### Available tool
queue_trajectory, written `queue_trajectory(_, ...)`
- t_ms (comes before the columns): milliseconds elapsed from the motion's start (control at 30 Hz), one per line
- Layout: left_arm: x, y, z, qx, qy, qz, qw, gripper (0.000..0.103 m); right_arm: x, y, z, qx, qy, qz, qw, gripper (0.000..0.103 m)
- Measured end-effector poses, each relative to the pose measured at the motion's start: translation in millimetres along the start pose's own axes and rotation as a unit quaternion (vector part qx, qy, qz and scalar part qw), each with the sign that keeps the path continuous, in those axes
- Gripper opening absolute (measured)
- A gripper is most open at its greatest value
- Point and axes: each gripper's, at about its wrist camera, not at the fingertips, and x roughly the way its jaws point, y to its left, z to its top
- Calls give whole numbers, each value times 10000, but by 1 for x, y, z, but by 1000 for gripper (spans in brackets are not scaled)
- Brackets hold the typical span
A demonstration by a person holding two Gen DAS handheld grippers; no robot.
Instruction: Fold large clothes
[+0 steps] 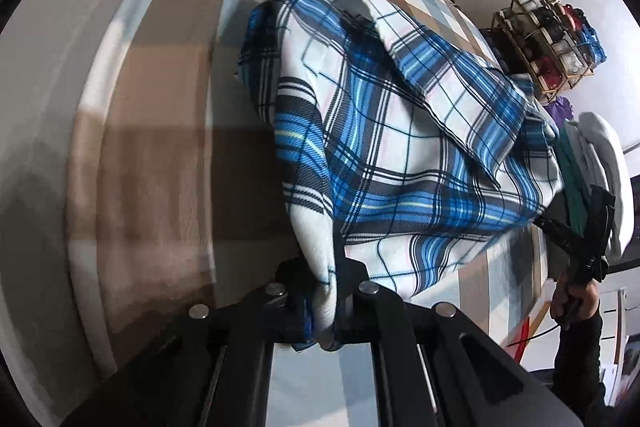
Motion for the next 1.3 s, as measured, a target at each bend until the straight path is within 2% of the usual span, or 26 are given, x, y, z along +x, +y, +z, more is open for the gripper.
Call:
queue_trajectory(67,-6,2,-9,37,3,11,10000,2,-7,0,-14,4,63,54,10000,4)
queue_trajectory(133,-14,6,-17,66,-15,56,10000,2,-17,-1,-26,145,92,434,9989,3)
queue_trajectory(167,-19,10,-22,65,-28,83,9999,2,-23,-3,-29,189,-5,551,9983,4)
queue_trajectory(233,-27,21,-22,-25,-71,148,9999,2,-47,-10,-29,270,-495,581,9967,11)
queue_trajectory(267,-32,24,-20,-23,-126,236,9996,2,-54,-14,-26,340,-655,607,9954,28)
queue_trajectory(300,-34,24,-15,-19,-218,326,9992,2,-64,-24,-21,526,-894,697,9922,53)
queue_trajectory(367,-44,33,-3,-174,-430,427,9980,2,-71,-41,-10,890,-1043,881,9866,75)
queue_trajectory(467,-43,41,18,-416,-490,549,9964,2,-57,-53,2,1256,-727,977,9846,75)
queue_trajectory(500,-40,41,22,-418,-481,643,9959,2,-48,-57,4,1424,-449,911,9846,73)
queue_trajectory(567,-36,38,27,-345,-490,859,9945,2,-34,-62,4,1556,-36,469,9867,73)
queue_trajectory(600,-32,34,29,-219,-475,970,9939,2,-29,-63,5,1604,17,477,9859,73)
queue_trajectory(667,-28,30,28,-62,-469,1101,9928,2,-25,-62,5,1618,-36,517,9855,73)
queue_trajectory(733,-26,35,29,-136,-439,1058,9933,2,-25,-63,6,1632,-150,419,9856,73)
queue_trajectory(833,-27,44,35,-235,-415,980,9940,2,-29,-72,20,1624,-505,-190,9852,73)
queue_trajectory(867,-28,45,35,-251,-432,1012,9936,2,-31,-70,19,1582,-570,-269,9854,73)
queue_trajectory(933,-32,43,33,-200,-419,1072,9931,2,-31,-71,30,1386,-623,-14,9884,73)
queue_trajectory(1000,-30,38,34,-91,-392,1189,9921,2,-25,-68,34,1116,-484,483,9914,73)
queue_trajectory(1033,-31,36,31,-28,-382,1230,9917,2,-17,-65,38,986,-338,677,9922,72)
queue_trajectory(1067,-30,35,32,20,-377,1262,9913,2,-13,-60,40,832,-223,759,9934,65)
queue_trajectory(1100,-30,34,32,59,-375,1295,9909,2,-15,-61,32,741,-226,714,9944,39)
queue_trajectory(1167,-31,35,32,60,-416,1273,9910,2,-15,-60,32,650,-186,668,9955,3)
queue_trajectory(1200,-31,36,33,50,-433,1266,9910,2,-18,-65,29,756,-232,828,9934,2)
queue_trajectory(1300,-30,41,30,40,-384,1197,9921,2,-38,-72,16,688,-689,906,9911,1)
